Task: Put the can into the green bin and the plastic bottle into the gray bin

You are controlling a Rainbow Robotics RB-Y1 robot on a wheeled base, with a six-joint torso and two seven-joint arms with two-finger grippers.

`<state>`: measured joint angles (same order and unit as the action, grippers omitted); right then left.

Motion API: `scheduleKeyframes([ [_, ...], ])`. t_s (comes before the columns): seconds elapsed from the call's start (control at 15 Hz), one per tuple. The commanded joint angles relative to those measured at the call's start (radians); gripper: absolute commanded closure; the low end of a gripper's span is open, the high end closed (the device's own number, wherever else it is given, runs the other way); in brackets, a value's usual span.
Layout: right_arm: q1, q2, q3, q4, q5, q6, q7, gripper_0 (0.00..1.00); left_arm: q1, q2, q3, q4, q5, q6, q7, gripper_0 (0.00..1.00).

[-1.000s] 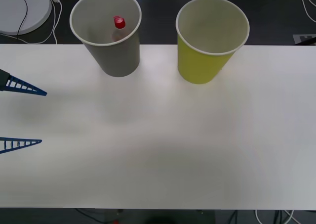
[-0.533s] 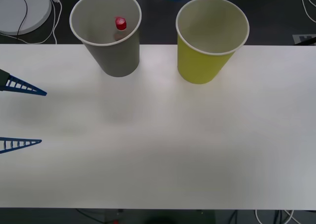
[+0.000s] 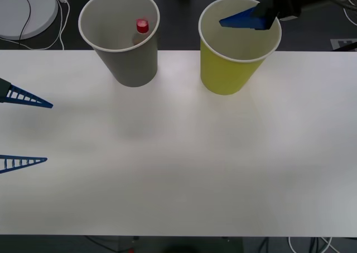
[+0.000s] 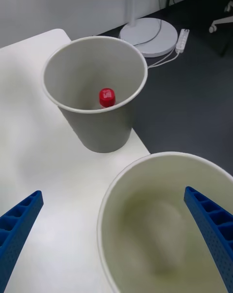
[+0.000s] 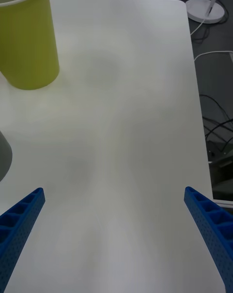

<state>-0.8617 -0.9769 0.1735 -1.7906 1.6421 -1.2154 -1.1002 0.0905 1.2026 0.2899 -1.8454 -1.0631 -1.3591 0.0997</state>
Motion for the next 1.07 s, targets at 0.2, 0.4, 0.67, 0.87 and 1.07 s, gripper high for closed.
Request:
scheduleKeyframes([
  [0.2,0.243,-0.023,-0.150,-0.095,-0.166,-0.001,0.246,0.00,0.000,0.000,0.000,0.000,0.000,0.000,0.000,0.00],
  [0.4,0.388,-0.032,-0.227,-0.151,-0.235,-0.001,0.395,0.00,0.000,0.000,0.000,0.000,0.000,0.000,0.000,0.00],
  [0.67,0.561,-0.042,-0.308,-0.202,-0.320,-0.001,0.550,0.00,0.000,0.000,0.000,0.000,0.000,0.000,0.000,0.00],
  [0.87,0.667,-0.068,-0.345,-0.211,-0.397,-0.003,0.668,0.00,0.000,0.000,0.000,0.000,0.000,0.000,0.000,0.00],
  [1.07,0.763,-0.071,-0.404,-0.228,-0.429,-0.044,0.721,0.00,0.000,0.000,0.000,0.000,0.000,0.000,0.000,0.00],
])
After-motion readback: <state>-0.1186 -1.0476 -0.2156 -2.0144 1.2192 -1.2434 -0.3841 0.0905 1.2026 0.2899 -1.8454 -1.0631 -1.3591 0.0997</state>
